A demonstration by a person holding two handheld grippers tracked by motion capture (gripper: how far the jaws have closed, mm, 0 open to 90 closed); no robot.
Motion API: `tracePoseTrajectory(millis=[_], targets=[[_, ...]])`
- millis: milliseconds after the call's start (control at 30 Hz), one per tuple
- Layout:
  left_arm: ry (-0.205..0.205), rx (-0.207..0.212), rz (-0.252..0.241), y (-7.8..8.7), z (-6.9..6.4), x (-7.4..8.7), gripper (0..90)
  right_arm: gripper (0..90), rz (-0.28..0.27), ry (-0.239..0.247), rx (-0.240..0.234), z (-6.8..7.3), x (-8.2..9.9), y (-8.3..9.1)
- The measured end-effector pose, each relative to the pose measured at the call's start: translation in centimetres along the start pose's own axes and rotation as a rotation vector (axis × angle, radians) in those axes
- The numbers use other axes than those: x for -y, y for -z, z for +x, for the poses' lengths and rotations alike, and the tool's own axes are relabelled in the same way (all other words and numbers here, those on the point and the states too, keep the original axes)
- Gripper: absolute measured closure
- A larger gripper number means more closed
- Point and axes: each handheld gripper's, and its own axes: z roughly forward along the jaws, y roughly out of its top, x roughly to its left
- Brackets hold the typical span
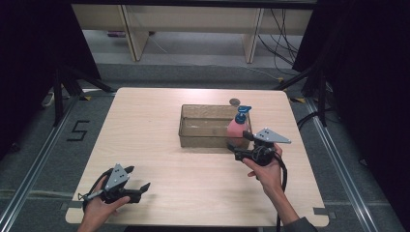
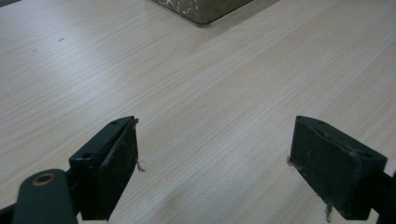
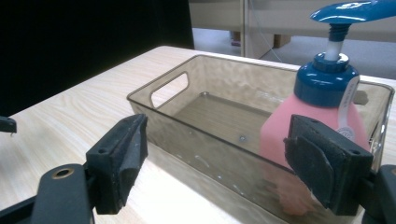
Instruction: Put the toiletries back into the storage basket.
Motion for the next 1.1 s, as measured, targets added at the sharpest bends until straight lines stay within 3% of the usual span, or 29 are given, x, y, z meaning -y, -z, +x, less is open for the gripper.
tracePoseTrajectory(millis=[167,233,367,400,433,533,633,700,733,867,900,967,1067,1100], targets=[[0.008,-0.003,-0.001,0.0,-0.1,0.0,14.9,21.9,-0.006,0.018,-0.010,0.1,0.3,0.1],[-0.003,-0.004,0.005,0.1,0.0,0.0,14.9,21.9,0.008,-0.008,-0.010,0.4,0.3,0.3],[0.008,0.001,-0.004,0.0,0.0,0.0,14.9,21.9,0.001,0.017,-0.003,0.4,0.5,0.5],[0.008,0.001,-0.003,0.0,0.0,0.0,14.9,21.9,0.003,-0.017,-0.019,0.6,0.6,0.5],[0.009,0.002,-0.004,0.0,0.0,0.0,14.9,21.6,0.001,0.002,-0.017,0.4,0.6,0.6],[0.011,-0.006,0.005,0.1,0.0,0.0,14.9,21.1,0.014,-0.010,-0.024,0.7,0.7,0.7],[0.007,-0.006,0.008,0.1,0.0,0.0,14.9,20.7,0.008,0.007,-0.032,0.8,1.0,0.6],[0.009,-0.002,0.004,0.0,0.0,0.1,14.9,20.3,0.014,-0.021,-0.037,1.1,1.1,0.6],[0.012,-0.002,0.004,0.0,0.0,0.1,14.9,19.7,0.010,0.003,-0.042,1.0,1.1,0.6],[0.008,-0.003,0.004,0.0,0.1,0.0,14.9,15.3,0.012,-0.027,-0.028,1.3,1.4,0.9],[0.008,-0.005,0.005,0.0,0.0,0.0,14.9,15.4,0.003,-0.003,-0.029,1.2,1.4,1.0],[0.010,-0.003,0.002,0.0,0.0,0.0,14.9,15.4,0.018,-0.003,-0.012,1.3,1.5,1.2],[0.010,-0.003,0.002,0.0,0.0,0.1,14.9,15.4,0.016,-0.025,-0.030,1.6,1.7,1.3],[-0.006,-0.008,0.017,0.0,0.2,0.0,14.9,15.5,0.009,0.028,-0.014,1.4,1.7,1.3]])
